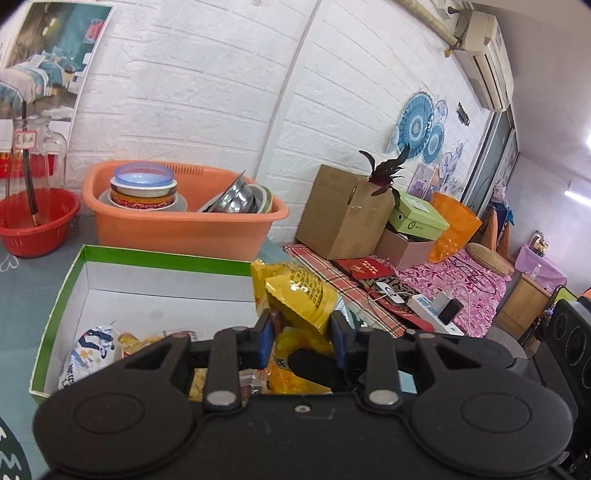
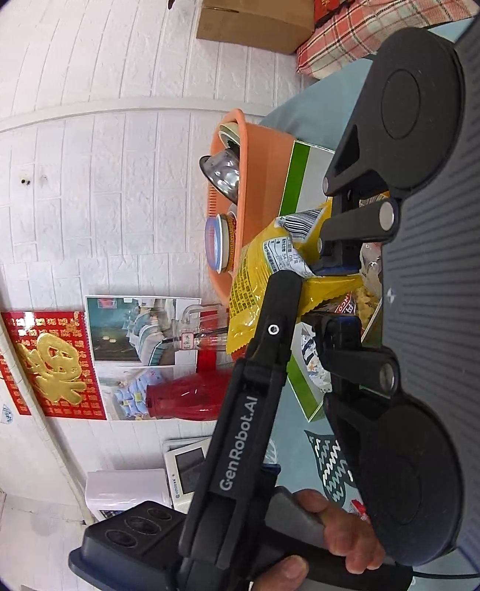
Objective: Organize snacks
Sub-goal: 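Lower the yellow bag into the green box and open the left tool, then grasp the green packet with the right tool while the left tool grasps a clear labelled bag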
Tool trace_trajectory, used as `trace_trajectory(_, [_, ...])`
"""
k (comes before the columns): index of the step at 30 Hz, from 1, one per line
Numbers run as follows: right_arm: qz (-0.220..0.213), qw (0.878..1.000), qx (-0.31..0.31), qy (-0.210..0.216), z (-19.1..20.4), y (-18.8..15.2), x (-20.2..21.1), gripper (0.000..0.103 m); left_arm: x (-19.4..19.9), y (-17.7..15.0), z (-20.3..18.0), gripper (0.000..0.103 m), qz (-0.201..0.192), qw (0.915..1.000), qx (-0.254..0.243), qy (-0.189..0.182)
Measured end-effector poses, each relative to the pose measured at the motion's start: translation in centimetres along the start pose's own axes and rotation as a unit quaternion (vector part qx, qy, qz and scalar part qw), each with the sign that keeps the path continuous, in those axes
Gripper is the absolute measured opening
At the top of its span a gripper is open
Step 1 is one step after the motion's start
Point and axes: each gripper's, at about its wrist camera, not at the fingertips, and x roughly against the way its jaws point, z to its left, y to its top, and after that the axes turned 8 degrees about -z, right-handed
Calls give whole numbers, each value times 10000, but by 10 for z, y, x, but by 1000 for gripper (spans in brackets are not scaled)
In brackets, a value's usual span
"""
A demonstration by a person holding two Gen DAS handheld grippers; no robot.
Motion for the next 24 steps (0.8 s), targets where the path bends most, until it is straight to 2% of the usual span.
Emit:
trace_trajectory(2, [66,10000,-9,-42,-3,-7,-10,34,-8,-5,9,47,66,10000,14,40])
trace_trajectory(3, [123,9999,-22,-68,-4,-11,-15,40,-12,-9,13,50,100,9999,9,101])
trace_trajectory(4, [174,9998,-27,-95,-5,-15,-20,44,-15,-12,16,69,120,9997,-16,214])
trace_trajectory(5, [201,9997,6,-151,-5,-21,-24,61,-16,-16,18,102,125,9993,-53,352])
trace_trajectory(6, [238,9995,67,-209,-5,-24,-27,96,-16,-19,21,103,101,9985,-98,537])
trace_trajectory(7, [253,9992,117,-279,-4,-27,-26,103,-13,-22,22,103,31,9973,-171,714])
trace_trajectory(10, [106,9989,196,-424,-5,-30,-17,103,-3,-24,23,103,-46,9944,-263,1024])
trace_trajectory(16, [-34,9994,11,-341,1,-10,16,103,39,-14,4,103,-75,9938,-308,1062])
trace_trajectory(20, [85,9995,-19,-307,19,-2,43,103,77,-16,-15,103,-29,9917,-452,1203])
trace_trajectory(24, [214,9997,-27,-74,39,-9,72,103,119,-30,-24,103,-32,9906,-437,1299])
